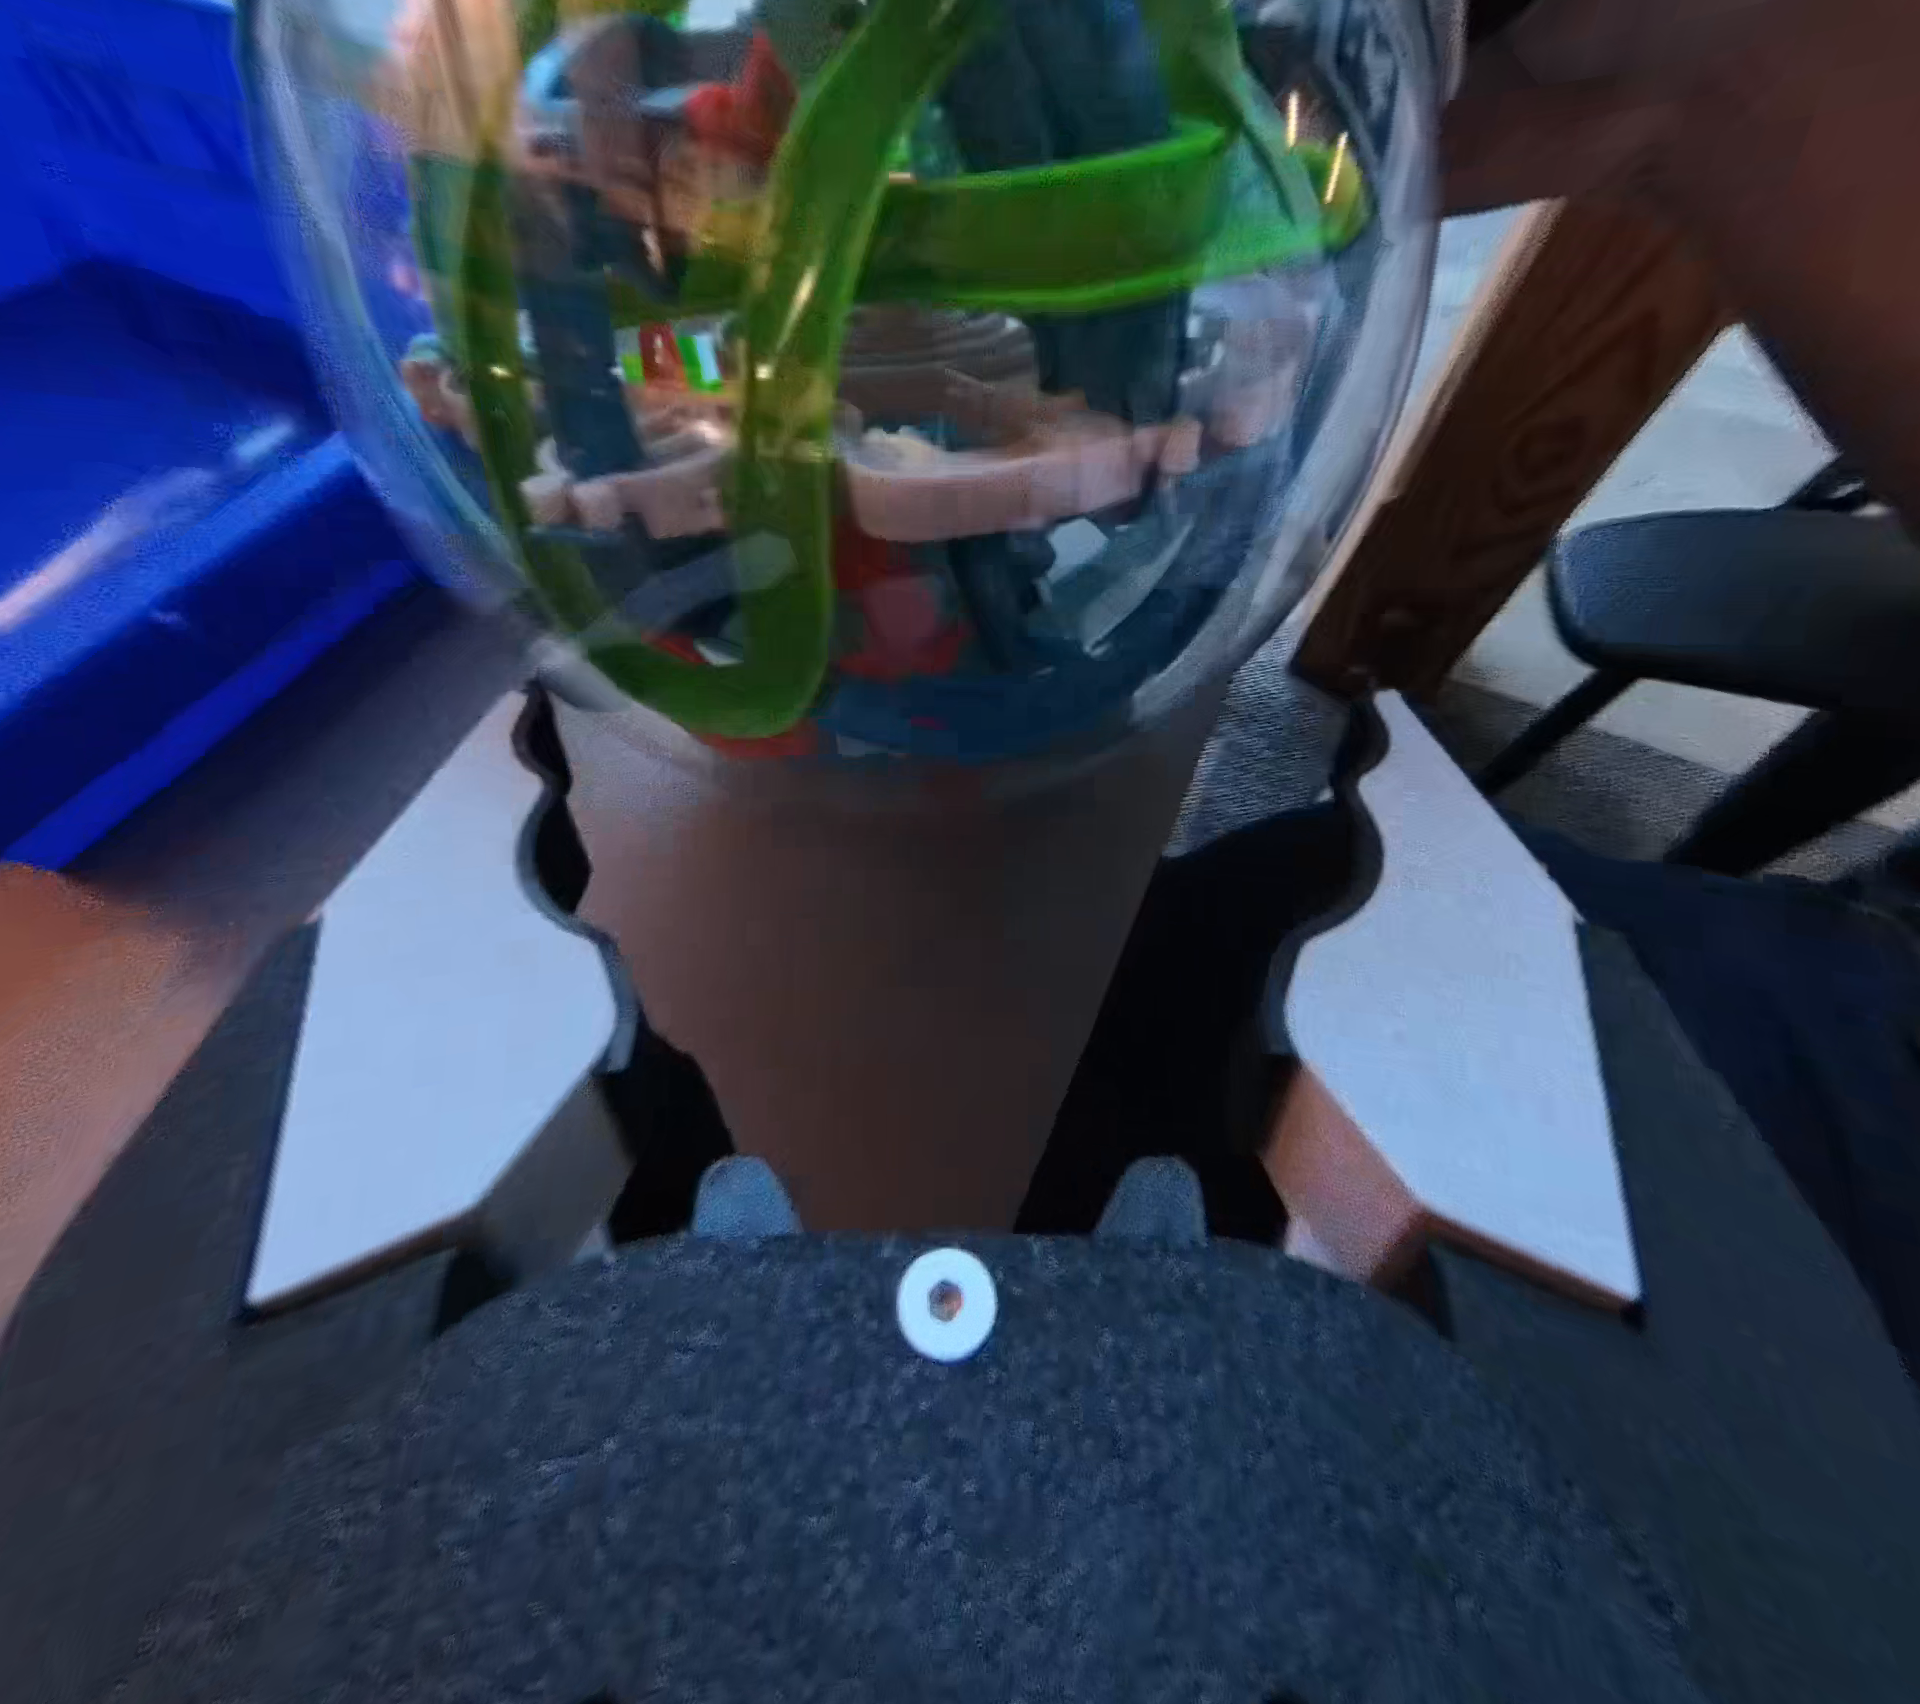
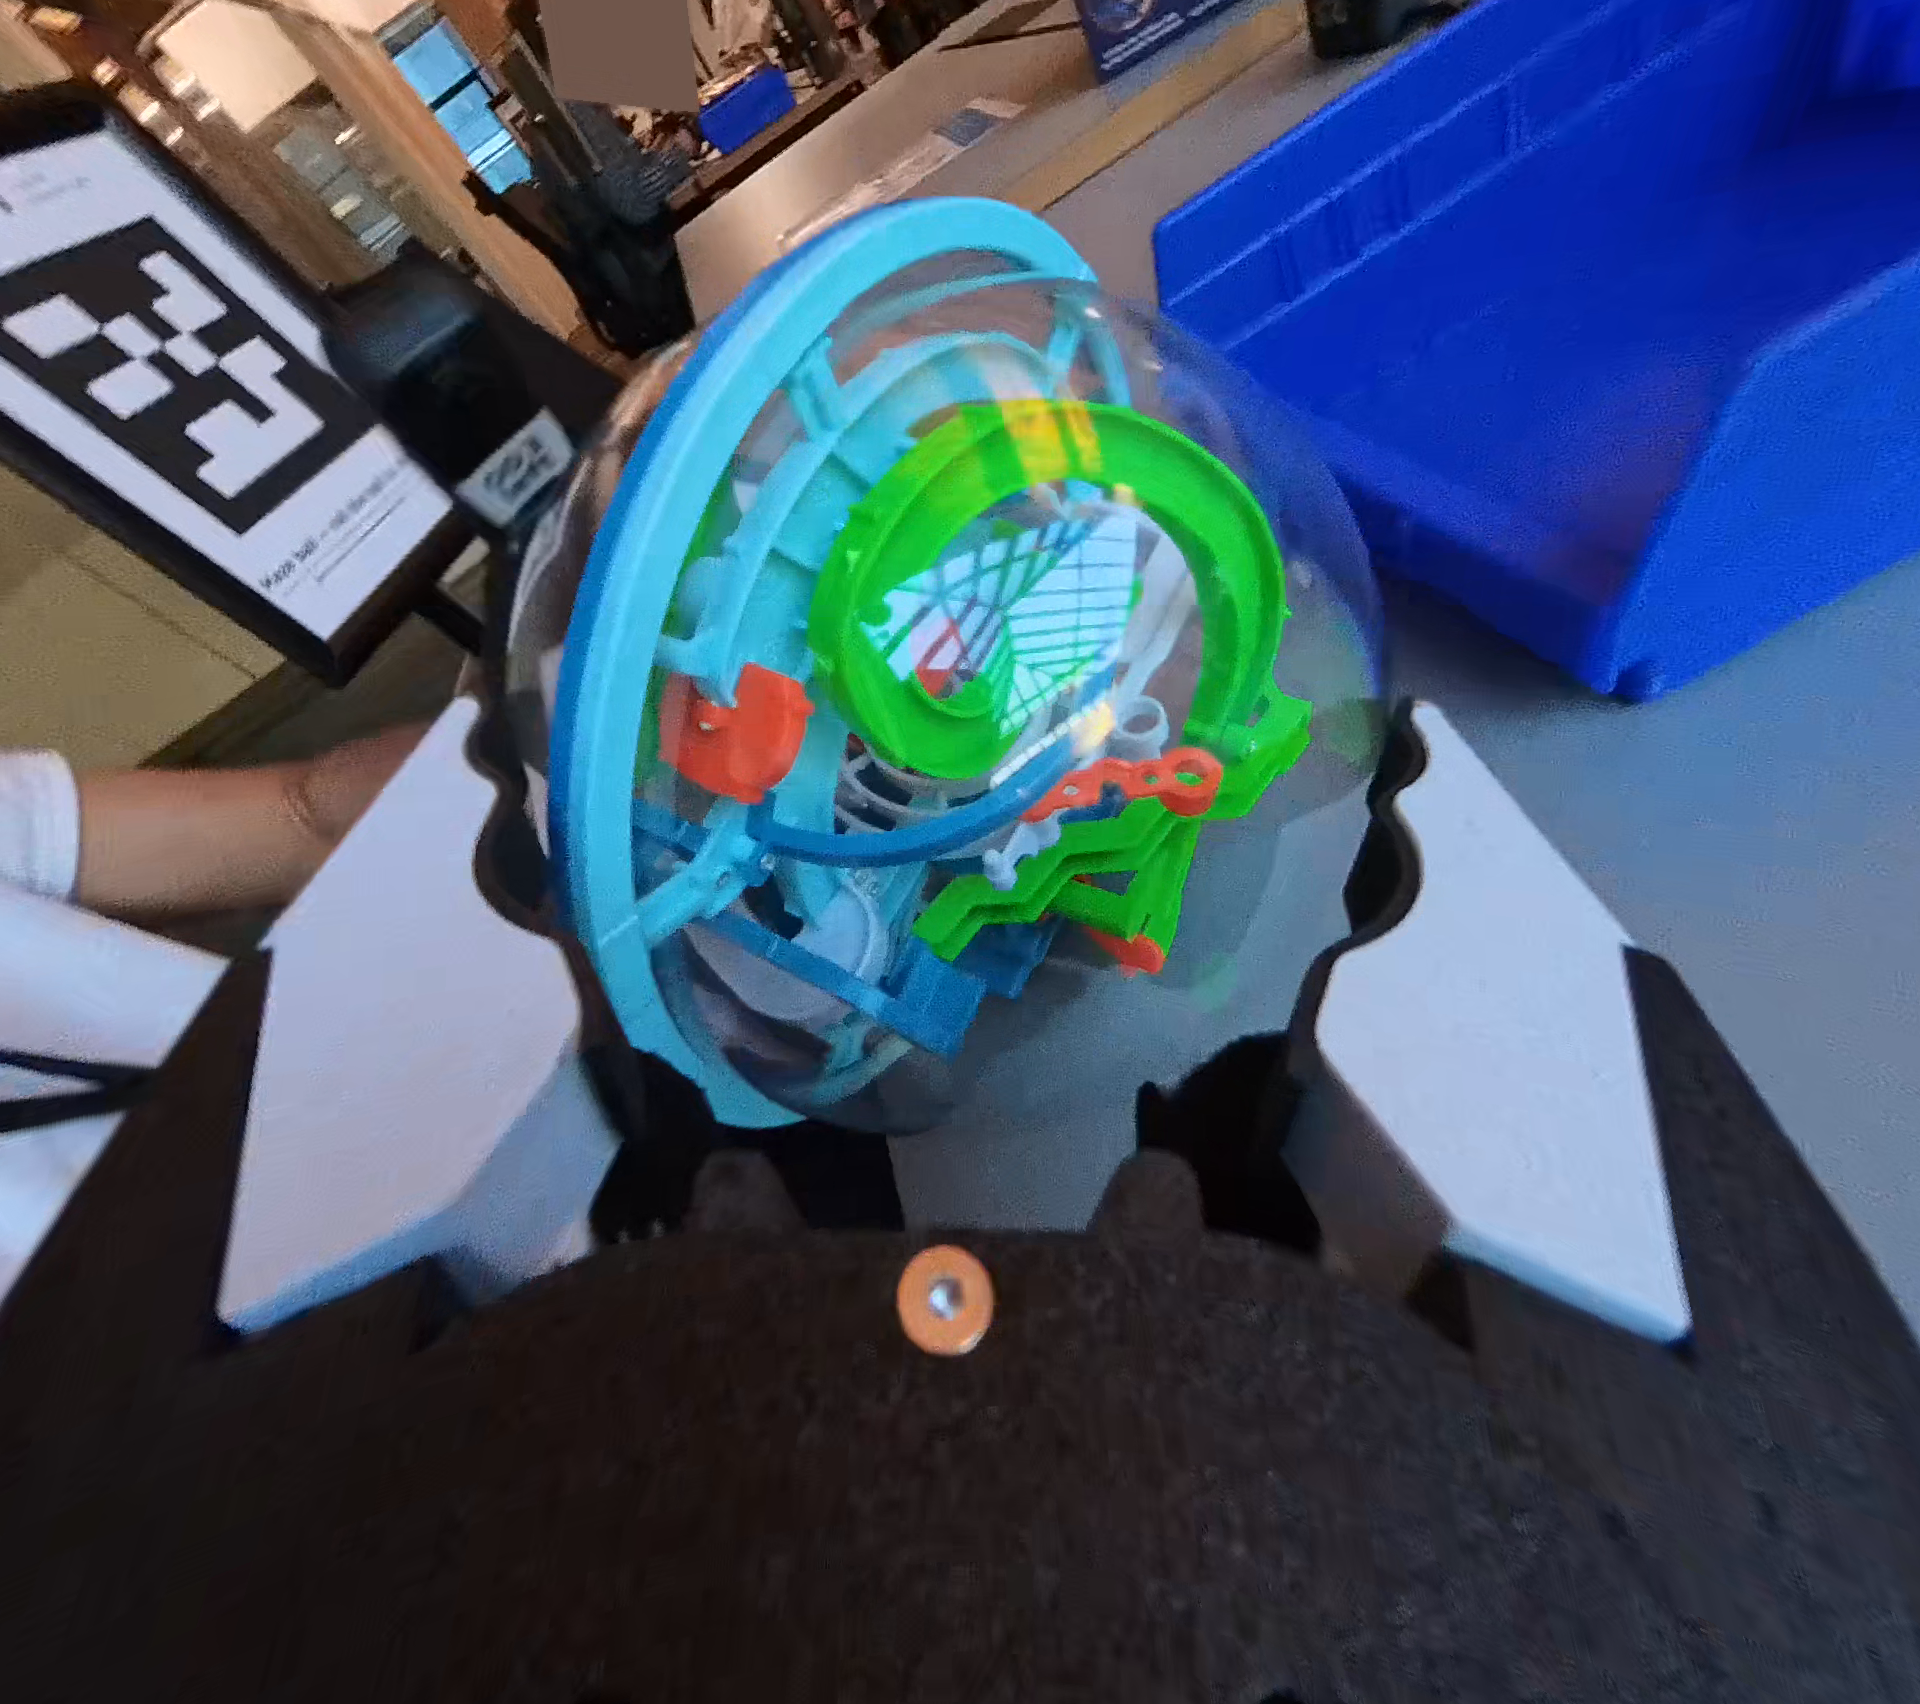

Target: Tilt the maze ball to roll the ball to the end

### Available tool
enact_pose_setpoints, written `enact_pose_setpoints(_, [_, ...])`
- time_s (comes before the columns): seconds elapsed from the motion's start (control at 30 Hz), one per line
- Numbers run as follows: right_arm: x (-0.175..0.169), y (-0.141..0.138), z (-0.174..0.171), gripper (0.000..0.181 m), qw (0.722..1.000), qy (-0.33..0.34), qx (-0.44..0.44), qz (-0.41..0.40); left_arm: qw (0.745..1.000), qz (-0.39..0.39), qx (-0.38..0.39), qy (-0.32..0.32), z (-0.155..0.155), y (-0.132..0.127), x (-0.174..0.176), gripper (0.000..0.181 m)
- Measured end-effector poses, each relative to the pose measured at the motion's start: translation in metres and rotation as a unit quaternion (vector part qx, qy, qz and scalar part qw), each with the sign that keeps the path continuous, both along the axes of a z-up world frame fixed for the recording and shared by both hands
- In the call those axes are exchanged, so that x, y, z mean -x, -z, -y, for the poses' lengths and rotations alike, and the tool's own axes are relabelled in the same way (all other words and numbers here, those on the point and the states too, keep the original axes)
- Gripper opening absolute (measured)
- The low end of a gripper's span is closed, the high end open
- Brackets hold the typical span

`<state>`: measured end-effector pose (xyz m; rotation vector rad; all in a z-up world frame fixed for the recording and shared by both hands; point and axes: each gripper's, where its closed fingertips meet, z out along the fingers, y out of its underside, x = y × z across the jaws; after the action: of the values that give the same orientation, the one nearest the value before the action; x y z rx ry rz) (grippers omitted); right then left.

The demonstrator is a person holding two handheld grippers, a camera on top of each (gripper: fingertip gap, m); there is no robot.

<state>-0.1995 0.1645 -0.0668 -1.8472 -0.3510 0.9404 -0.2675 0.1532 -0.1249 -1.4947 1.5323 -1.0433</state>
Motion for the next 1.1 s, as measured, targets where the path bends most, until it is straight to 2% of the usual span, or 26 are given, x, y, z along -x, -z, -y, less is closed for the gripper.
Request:
enact_pose_setpoints(0.03, [0.004, -0.001, 0.003, 0.154, 0.999, -0.023, -0.031, 0.014, 0.999, 0.015, 0.032, 0.015, -0.006, -0.008, 0.007, 0.132])
enact_pose_setpoints(0.13, [0.015, 0.002, 0.012, 0.154, 0.99, -0.089, -0.096, 0.054, 0.992, 0.078, 0.079, 0.061, -0.028, -0.035, 0.02, 0.138])
enact_pose_setpoints(0.17, [0.018, 0.003, 0.012, 0.154, 0.986, -0.109, -0.109, 0.06, 0.989, 0.071, 0.09, 0.089, -0.027, -0.036, 0.019, 0.147])
enact_pose_setpoints(0.2, [0.021, 0.002, 0.011, 0.152, 0.982, -0.126, -0.125, 0.061, 0.986, 0.053, 0.104, 0.12, -0.023, -0.034, 0.017, 0.159])
enact_pose_setpoints(0.27, [0.032, -0.001, 0.012, 0.153, 0.971, -0.155, -0.165, 0.071, 0.977, 0.015, 0.113, 0.178, -0.012, -0.024, 0.012, 0.159])
enact_pose_setpoints(0.33, [0.041, -0.007, 0.012, 0.153, 0.961, -0.166, -0.194, 0.103, 0.973, -0.001, 0.092, 0.21, -0.01, -0.012, 0.011, 0.159])
enact_pose_setpoints(0.4, [0.042, -0.012, 0.011, 0.151, 0.96, -0.165, -0.192, 0.124, 0.972, -0.013, 0.096, 0.215, -0.01, 0.001, 0.012, 0.159])
enact_pose_setpoints(0.47, [0.035, -0.021, 0.009, 0.147, 0.965, -0.131, -0.194, 0.121, 0.971, -0.053, 0.103, 0.209, -0.01, 0.018, 0.013, 0.157])
enact_pose_setpoints(0.53, [0.02, -0.025, 0.013, 0.15, 0.97, -0.094, -0.188, 0.122, 0.975, -0.086, 0.071, 0.192, -0.013, 0.031, 0.012, 0.152])
enact_pose_setpoints(0.63, [-0.002, -0.001, 0.027, 0.145, 0.973, -0.049, -0.162, 0.16, 0.98, -0.073, 0.04, 0.179, -0.013, 0.029, 0.01, 0.14])
enact_pose_setpoints(0.7, [-0.001, 0.014, 0.03, 0.143, 0.97, -0.026, -0.174, 0.169, 0.98, -0.062, 0.047, 0.183, -0.011, 0.025, 0.008, 0.135])
enact_pose_setpoints(0.73, [0.005, 0.016, 0.029, 0.144, 0.968, -0.028, -0.192, 0.159, 0.981, -0.056, 0.051, 0.18, -0.012, 0.023, 0.005, 0.137])
enact_pose_setpoints(0.77, [0.011, 0.017, 0.028, 0.144, 0.969, -0.033, -0.198, 0.144, 0.982, -0.049, 0.053, 0.174, -0.014, 0.021, 0.0, 0.154])
enact_pose_setpoints(0.8, [0.014, 0.02, 0.024, 0.148, 0.97, -0.032, -0.196, 0.143, 0.982, -0.042, 0.051, 0.178, -0.013, 0.018, -0.004, 0.159])
enact_pose_setpoints(0.9, [0.013, 0.021, 0.014, 0.154, 0.969, -0.029, -0.184, 0.16, 0.985, -0.052, 0.029, 0.164, -0.015, 0.016, -0.011, 0.16])
enact_pose_setpoints(0.97, [0.016, 0.008, 0.015, 0.155, 0.963, -0.033, -0.199, 0.176, 0.986, -0.061, 0.004, 0.157, -0.014, 0.005, -0.01, 0.16])
enact_pose_setpoints(1.0, [0.02, -0.009, 0.02, 0.155, 0.955, -0.029, -0.233, 0.183, 0.987, -0.048, -0.02, 0.155, -0.012, -0.009, -0.008, 0.16])
enact_pose_setpoints(1.1, [0.045, -0.086, 0.052, 0.155, 0.904, -0.028, -0.366, 0.219, 0.981, 0.024, -0.12, 0.15, 0.008, -0.077, 0.005, 0.16])
